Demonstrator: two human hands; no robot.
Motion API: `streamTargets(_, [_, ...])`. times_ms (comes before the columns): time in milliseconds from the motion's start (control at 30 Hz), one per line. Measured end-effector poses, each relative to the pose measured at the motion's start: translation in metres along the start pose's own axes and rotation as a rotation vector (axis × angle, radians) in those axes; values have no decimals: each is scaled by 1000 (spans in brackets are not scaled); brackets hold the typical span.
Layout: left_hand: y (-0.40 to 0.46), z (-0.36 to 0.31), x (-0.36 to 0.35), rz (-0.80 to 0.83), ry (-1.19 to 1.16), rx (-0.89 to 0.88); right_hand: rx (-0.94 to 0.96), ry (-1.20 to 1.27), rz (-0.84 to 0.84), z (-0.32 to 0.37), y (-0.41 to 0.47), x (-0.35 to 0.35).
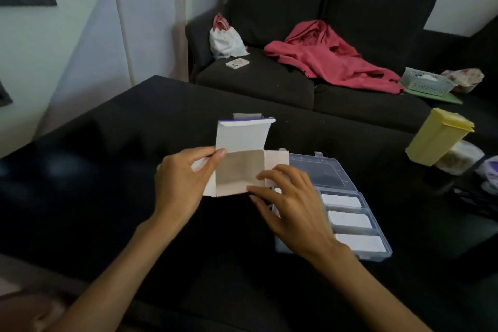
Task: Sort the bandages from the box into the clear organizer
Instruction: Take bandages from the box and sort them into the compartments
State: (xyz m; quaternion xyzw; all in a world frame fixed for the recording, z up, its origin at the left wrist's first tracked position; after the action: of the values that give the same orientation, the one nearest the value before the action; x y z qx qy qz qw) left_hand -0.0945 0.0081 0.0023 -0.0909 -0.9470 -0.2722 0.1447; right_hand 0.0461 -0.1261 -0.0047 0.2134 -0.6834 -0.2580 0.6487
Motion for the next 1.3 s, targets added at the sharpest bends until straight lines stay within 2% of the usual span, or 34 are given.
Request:
streamTargets(133, [5, 17, -1, 95, 0, 96, -38, -9, 61, 0, -3, -4])
streamTargets(300, [11, 17, 2, 249, -204, 241, -57, 74, 124, 0, -1, -5])
streamTargets(433, [13, 17, 0, 222, -234, 281, -188, 304, 329, 23, 20, 0])
streamTargets(533, [11, 15, -4, 247, -247, 288, -489, 568, 566, 38, 45, -8])
streamTargets(600, [9, 15, -5, 282, -259, 302, -879, 845, 655, 39, 61, -23])
streamTargets(633, [9, 15, -6, 291, -259, 306, -1090, 1074, 627, 39, 66, -31])
streamTargets(667, [9, 15, -6, 292, -252, 307, -1251, 1345, 526, 38, 68, -38])
streamTargets(733, [10, 17, -6, 291, -234, 305, -1487, 1782, 213, 33, 71, -46])
streamTargets(767, [9, 17, -6, 295, -232, 305, -1549, 1926, 80, 33, 71, -47])
streamTargets(833, [9, 17, -5, 303, -234, 298, -1602, 2087, -77, 36, 73, -48])
streamTargets(967, [8, 13, -4, 271, -241, 272, -1636, 2158, -144, 41, 73, -44])
streamTargets(1100, [9, 10, -1, 207, -200, 236, -1546, 2181, -174, 47, 70, -31])
streamTargets(1167, [9, 9, -1, 197, -164, 214, -1574, 2110, -111, 49, 71, -26])
streamTargets(1300, [7, 5, -3, 201, -98, 162, -1685, 1781, -13, 50, 70, -26])
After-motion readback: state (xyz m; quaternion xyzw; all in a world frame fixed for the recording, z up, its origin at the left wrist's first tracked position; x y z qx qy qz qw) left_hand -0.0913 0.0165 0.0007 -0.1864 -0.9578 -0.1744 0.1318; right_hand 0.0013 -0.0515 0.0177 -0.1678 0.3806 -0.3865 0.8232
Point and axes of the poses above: each hand's wrist, its own y-axis towards the middle knuckle, its own x-axis out of the back of the hand, z = x × y, the point moved 1 cm from there along y, towards the middle knuckle, and after that the axes turned 4 degrees about -z, right-handed, at the moved point
